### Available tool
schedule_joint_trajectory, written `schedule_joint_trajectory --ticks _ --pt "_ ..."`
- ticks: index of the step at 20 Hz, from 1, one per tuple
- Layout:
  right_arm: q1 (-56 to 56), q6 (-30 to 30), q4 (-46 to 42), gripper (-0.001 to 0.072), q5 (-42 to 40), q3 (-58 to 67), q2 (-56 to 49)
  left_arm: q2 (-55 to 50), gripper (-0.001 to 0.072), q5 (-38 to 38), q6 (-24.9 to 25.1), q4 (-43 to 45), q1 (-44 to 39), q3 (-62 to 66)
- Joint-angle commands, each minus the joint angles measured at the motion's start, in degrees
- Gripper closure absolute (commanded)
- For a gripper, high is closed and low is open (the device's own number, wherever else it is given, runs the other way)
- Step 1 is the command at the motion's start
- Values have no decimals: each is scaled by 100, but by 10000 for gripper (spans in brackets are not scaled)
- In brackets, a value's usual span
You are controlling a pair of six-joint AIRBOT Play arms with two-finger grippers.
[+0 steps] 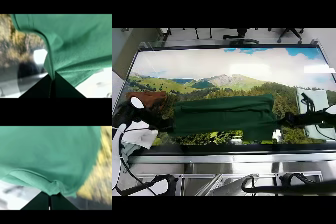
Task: Fold the shirts.
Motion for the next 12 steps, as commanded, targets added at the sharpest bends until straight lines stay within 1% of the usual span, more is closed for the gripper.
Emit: schedule_joint_trajectory --ticks 1,4,8,10,12 --pt "114 -678 1062 692 -483 831 -647 -197 692 -90 -39 -328 -24 1108" --pt "444 -1027 1416 692 -931 1547 -1714 -907 691 -74 -90 -361 -125 1991" --pt "837 -1316 1447 692 -1537 2310 -2994 -2006 690 369 -90 -350 -411 2830" --pt "850 -1338 1445 692 -1633 2649 -3442 -2481 690 516 -94 -345 -474 3272" --pt "846 -1491 1443 682 -1633 2835 -3700 -2898 686 396 -177 -363 -474 3698"
